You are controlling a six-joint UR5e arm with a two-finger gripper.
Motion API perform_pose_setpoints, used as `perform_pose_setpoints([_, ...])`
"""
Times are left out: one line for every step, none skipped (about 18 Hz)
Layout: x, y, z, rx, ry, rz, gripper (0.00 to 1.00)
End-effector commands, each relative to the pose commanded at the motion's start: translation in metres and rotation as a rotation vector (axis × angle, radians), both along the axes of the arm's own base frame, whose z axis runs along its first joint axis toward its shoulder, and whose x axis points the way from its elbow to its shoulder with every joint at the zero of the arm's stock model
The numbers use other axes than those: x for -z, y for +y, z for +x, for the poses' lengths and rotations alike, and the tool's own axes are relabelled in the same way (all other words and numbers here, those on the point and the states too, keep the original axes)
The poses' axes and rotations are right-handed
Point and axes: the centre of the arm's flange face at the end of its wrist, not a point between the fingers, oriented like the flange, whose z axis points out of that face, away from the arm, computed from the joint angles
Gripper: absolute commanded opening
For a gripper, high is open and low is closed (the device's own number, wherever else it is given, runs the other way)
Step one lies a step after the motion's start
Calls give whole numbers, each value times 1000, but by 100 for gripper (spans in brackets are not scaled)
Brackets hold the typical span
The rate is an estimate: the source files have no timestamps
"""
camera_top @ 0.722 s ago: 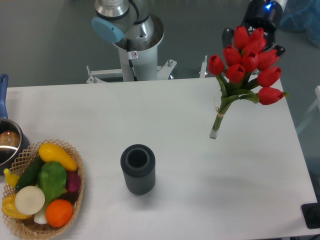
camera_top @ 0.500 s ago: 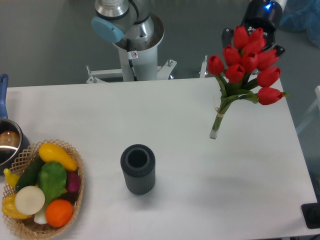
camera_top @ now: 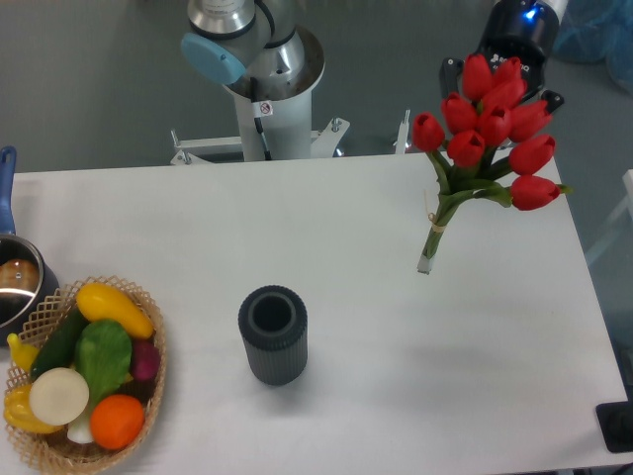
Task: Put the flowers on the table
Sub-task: 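Grasp the red tulip bunch by its stems with the gripper, then lift the tulip bunch up and carry it toward the black vase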
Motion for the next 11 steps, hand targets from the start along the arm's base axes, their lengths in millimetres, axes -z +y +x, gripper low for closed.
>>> perform_pose_setpoints([-1, 0, 1, -9, 8, -25, 34])
perform_pose_setpoints([0, -1, 2, -19, 12, -53, 34])
perform_pose_setpoints([1, -2, 3, -33, 20, -89, 34])
perform_pose_setpoints([1, -4, 4, -49, 30, -131, 34])
perform_pose_setpoints([1, -2, 7, -59, 39, -168, 34])
perform_pose_setpoints([2, 2, 10, -59, 45, -200, 34])
perform_pose_setpoints([3, 7, 14, -61, 53, -235, 34])
perform_pose_setpoints([5, 9, 15, -70, 57, -276, 34])
perform_pose_setpoints([8, 11, 16, -86, 52, -317, 34])
perform_pose_setpoints([12, 14, 17, -105, 37, -357, 34])
perform_pose_setpoints([15, 17, 19, -121, 28, -393, 34])
